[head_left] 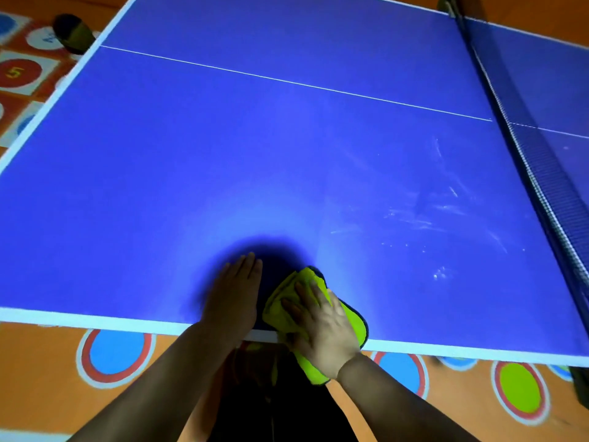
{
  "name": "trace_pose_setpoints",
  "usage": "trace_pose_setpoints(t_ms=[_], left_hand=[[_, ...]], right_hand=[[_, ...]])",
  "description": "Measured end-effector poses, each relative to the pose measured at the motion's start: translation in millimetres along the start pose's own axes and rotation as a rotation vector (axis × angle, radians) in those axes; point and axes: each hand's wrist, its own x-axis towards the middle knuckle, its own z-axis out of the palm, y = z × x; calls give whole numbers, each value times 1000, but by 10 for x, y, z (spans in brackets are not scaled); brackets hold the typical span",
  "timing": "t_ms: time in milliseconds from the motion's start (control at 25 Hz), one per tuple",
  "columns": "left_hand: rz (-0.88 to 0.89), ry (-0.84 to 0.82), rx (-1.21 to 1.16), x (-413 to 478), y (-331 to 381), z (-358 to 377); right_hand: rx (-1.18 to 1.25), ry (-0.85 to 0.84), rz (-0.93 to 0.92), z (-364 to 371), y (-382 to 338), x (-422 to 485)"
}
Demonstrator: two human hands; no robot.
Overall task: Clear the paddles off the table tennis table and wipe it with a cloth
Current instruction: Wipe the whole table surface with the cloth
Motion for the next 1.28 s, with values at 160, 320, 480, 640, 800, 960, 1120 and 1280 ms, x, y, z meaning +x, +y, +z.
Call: trace_pose_setpoints(t_ms=[160,320,480,640,800,960,1120,1280], left_hand=[[1,-53,-21,153,110,2],[-8,-60,-37,591,147,-37],[-65,-78,-52,1233,201,-172],[-214,-95,-69,2001,302,-355],[-347,-47,-95,2723,394,-447],[-397,-74,-122,3316,496,-482],[-360,-159,-34,3618,545,-468],[-389,-147,41,3737,662,-483]], right_hand=[[2,-31,44,-111,339,171],[-6,-45,61,-247,690,785],[-49,-17,-26,-327,1159,1512],[-72,9,-104,-438,1676,2343],[-62,-24,-121,-642,2169,3212],[-65,-84,-106,-795,2626,4091],[-78,20,-104,-826,2956,4817],[-30,106,-64,-873,3223,5272]])
